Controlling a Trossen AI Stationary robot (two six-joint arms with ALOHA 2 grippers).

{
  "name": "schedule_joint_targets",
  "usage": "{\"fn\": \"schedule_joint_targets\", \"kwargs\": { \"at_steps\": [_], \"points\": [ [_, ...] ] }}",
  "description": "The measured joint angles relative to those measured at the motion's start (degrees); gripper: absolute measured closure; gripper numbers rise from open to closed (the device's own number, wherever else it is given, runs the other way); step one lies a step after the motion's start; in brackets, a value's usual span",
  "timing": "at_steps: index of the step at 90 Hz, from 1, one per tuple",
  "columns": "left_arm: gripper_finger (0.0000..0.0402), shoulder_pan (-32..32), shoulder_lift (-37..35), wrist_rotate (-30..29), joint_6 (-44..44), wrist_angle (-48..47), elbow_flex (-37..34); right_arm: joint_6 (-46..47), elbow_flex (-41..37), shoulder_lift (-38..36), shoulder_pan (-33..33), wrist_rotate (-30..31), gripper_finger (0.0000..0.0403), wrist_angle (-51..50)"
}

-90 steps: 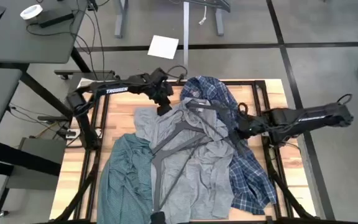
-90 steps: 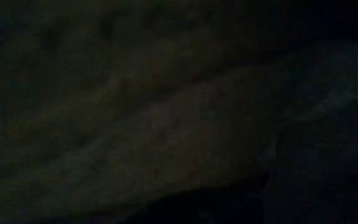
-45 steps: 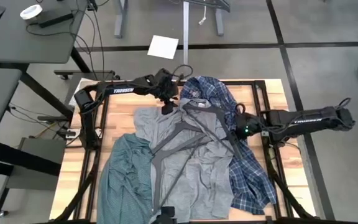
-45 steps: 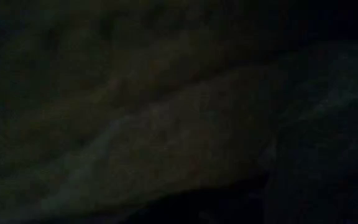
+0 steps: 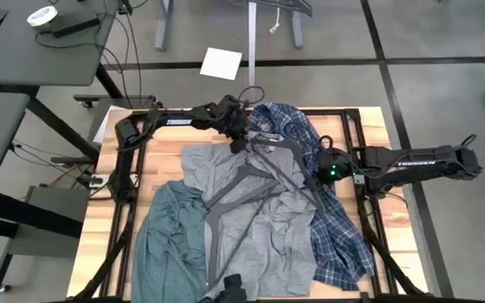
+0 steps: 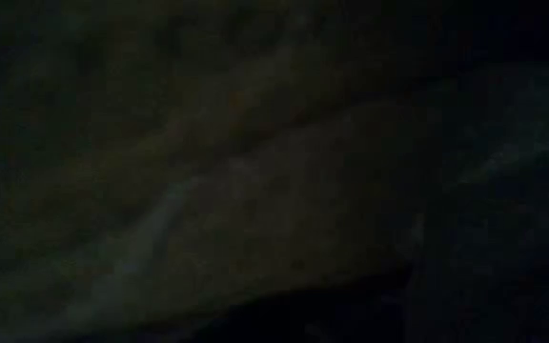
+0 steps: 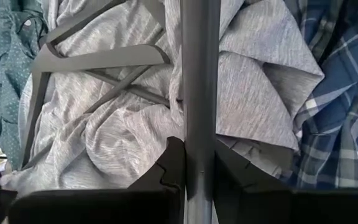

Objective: Hang clothes
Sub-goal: Put the gray t-shirt on the gray hanger

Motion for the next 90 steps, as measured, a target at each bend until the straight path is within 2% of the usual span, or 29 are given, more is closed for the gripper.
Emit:
{"fn": "schedule_joint_targets", "kwargs": {
  "at_steps": [13,20,26,36,40,60,68,79,90],
  "points": [
    [0.0223,-0.50,4.62,-1.84,-0.42,-7.59,7.97,0.26,-0.04,0.00,0.00,0.28,0.0370,-0.19],
    [0.0243,-0.55,6.22,-1.80,1.03,-12.84,11.72,-0.15,-0.04,0.00,0.02,0.30,0.0370,-0.50],
    [0.0279,-0.62,6.71,-1.86,2.79,-15.76,13.66,-1.26,-0.05,0.00,0.01,0.34,0.0370,-0.86],
    [0.0371,-0.55,6.74,-1.63,3.06,-17.80,16.32,-3.46,-0.13,0.03,0.00,0.39,0.0370,-1.01],
    [0.0389,-0.64,6.50,-1.04,3.42,-18.87,17.67,-4.76,-0.13,0.03,-0.03,0.50,0.0370,-0.98],
    [0.0401,-1.52,2.91,-0.51,6.19,-22.34,23.46,-12.27,-0.15,0.00,-0.02,-0.79,0.0370,3.11],
    [0.0402,-2.24,1.95,0.07,6.70,-24.10,25.66,-14.06,-0.13,0.00,-0.52,0.73,0.0370,3.31],
    [0.0402,-3.42,0.08,1.76,6.47,-25.61,27.84,-19.73,-0.38,0.00,-3.80,4.09,0.0370,5.01],
    [0.0401,-4.45,-1.46,1.72,6.84,-25.09,28.49,-23.48,-2.35,1.08,-8.09,3.56,0.0370,10.46]
  ]
}}
